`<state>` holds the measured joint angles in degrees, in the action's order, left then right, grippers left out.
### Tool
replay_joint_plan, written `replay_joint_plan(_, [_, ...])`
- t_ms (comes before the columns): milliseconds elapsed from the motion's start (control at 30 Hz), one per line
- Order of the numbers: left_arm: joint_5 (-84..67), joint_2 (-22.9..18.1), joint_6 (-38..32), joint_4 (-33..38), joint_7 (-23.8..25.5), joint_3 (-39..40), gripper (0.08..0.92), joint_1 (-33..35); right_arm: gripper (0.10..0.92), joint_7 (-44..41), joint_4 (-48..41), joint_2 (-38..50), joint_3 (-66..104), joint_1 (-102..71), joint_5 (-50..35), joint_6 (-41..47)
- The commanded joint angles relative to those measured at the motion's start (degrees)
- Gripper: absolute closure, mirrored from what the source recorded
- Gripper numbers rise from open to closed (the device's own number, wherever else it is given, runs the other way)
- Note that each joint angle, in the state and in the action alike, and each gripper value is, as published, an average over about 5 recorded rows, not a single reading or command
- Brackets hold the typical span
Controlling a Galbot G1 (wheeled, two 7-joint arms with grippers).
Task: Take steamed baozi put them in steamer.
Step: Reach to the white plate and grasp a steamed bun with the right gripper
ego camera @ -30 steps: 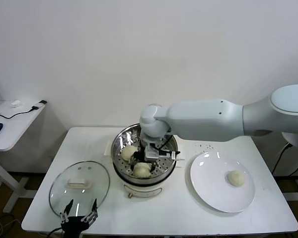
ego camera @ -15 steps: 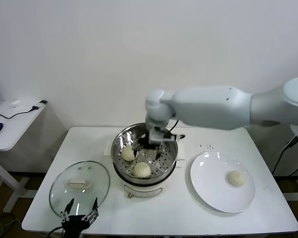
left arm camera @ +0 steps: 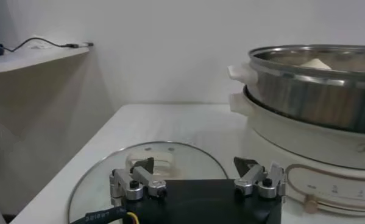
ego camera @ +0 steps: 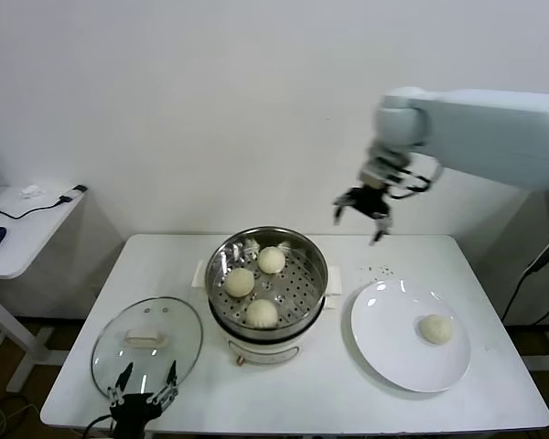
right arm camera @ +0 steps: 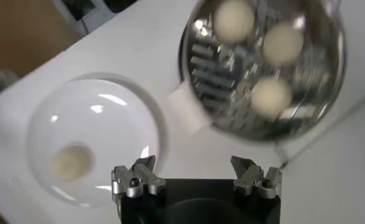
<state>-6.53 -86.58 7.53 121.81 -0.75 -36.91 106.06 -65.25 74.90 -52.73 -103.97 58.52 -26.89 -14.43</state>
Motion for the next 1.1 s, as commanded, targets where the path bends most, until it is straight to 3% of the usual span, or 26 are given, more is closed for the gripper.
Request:
replay_joint_plan(33, [-0.4, -0.1, 0.0, 0.1, 0.0, -1.0, 0.177, 0.1, 0.203, 5.0, 4.2, 20.8, -9.0, -3.5, -1.2, 20.3])
replay_joint_plan(533, [-0.3, -0.5, -0.1, -0.4, 0.1, -1.6, 0.177, 0.4, 0.203, 11.7, 0.4, 26.1, 15.1, -33.7, 9.7, 26.9])
replay_joint_plan(1100, [0.0, -0.5, 0.0, -1.1, 0.0, -1.4, 0.177, 0.4, 0.203, 14.5, -4.2, 22.1, 24.4, -44.8, 14.3, 28.3])
